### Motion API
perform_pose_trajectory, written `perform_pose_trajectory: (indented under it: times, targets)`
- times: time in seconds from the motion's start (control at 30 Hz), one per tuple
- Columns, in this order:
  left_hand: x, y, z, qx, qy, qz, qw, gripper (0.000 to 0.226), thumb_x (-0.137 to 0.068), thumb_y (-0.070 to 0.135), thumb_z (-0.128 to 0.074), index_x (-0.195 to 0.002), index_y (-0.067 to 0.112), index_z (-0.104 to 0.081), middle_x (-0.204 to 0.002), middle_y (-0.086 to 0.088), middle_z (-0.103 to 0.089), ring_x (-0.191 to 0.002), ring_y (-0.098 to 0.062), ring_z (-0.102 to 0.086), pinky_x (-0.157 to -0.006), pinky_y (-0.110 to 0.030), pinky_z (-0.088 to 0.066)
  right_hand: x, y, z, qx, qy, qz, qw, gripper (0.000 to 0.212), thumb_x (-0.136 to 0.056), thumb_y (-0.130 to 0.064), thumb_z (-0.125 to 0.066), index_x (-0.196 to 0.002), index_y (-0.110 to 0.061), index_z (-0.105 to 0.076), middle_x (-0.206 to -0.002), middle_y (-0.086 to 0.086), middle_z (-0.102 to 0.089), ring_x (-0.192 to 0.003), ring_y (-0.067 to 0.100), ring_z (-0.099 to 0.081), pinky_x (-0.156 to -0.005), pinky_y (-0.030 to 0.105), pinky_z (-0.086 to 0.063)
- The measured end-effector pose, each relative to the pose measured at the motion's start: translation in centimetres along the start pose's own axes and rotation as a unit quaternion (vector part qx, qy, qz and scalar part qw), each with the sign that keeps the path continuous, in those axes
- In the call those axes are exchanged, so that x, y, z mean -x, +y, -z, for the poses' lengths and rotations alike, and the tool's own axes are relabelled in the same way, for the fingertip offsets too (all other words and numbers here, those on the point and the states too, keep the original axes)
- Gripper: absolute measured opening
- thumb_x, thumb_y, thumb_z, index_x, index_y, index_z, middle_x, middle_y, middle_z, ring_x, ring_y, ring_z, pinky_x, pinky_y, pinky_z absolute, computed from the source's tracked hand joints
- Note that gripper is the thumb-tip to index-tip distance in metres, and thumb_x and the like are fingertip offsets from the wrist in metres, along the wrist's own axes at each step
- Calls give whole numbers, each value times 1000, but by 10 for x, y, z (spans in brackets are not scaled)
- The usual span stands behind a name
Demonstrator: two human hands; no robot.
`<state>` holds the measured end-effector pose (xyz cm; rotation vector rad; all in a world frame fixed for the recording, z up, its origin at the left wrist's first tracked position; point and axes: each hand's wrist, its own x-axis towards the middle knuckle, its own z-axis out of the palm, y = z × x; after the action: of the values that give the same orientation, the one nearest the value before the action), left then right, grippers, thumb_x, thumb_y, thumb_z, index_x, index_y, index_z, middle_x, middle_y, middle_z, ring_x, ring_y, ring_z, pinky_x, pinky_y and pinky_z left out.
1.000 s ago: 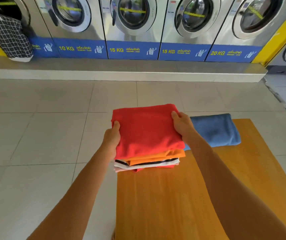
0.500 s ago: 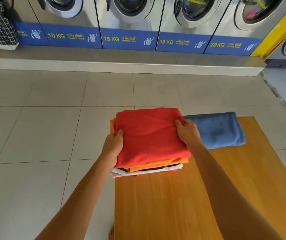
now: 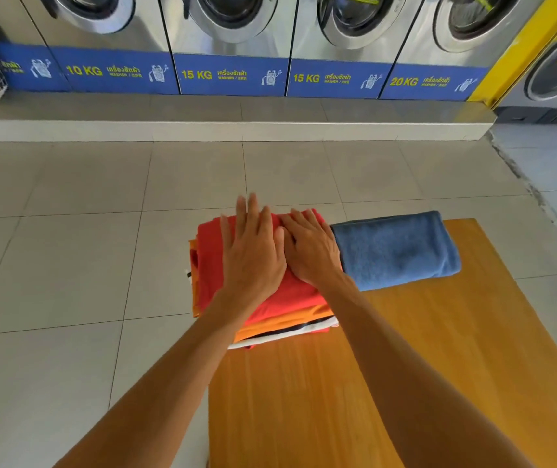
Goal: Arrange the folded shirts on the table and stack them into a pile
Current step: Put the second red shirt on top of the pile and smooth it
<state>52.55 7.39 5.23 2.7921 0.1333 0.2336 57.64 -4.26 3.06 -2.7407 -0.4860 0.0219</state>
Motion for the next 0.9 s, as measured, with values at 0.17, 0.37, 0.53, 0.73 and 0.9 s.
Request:
perform_pose_trajectory:
  times: [0.17, 0.37, 0.53, 0.73, 0.9]
  targets:
    - [16, -14, -49, -38, -28, 41, 998, 63, -101, 43, -11, -155, 12, -14, -163, -7, -10, -151, -24, -3, -119, -56, -5, 7, 8, -7, 59, -58, -22, 996, 53, -107, -43, -18, -158, -31, -21, -168, -6, -14, -156, 18, -1, -124, 52, 0]
    - [18, -12, -58, -40, -31, 39, 998, 64, -99, 42, -11, -155, 11, -9, -164, -8, -7, -151, -25, -1, -118, -58, -4, 11, 12, -21, 92, -75, -42, 992, 58, -106, -45, -11, -161, -27, -5, -169, -2, 1, -155, 19, 9, -123, 54, 5]
    - [14, -11, -58, -28, -49, 45, 997, 68, -96, 43, -5, -155, 9, -5, -164, -9, -2, -151, -26, 2, -118, -58, -2, 7, 11, -19, 94, -96, -41, 990, 59, -106, -45, -10, -161, -26, -1, -169, -1, 4, -155, 19, 10, -124, 51, 4]
    - [19, -12, -54, -39, -65, 37, 996, 68, -98, 44, -9, -155, 7, -1, -164, -11, 2, -151, -28, 5, -118, -59, 0, 16, 11, -22, 85, -86, -45, 992, 61, -106, -45, -7, -160, -21, 8, -169, -1, 9, -155, 17, 13, -125, 44, 5]
    - [16, -18, -46, -17, -86, 46, 995, 66, -100, 47, -13, -155, 15, 4, -164, -7, 8, -150, -26, 9, -118, -59, 2, 12, 14, -11, 65, -116, -45, 990, 65, -105, -51, -10, -160, -21, 7, -169, -4, 9, -154, 15, 14, -124, 46, 6]
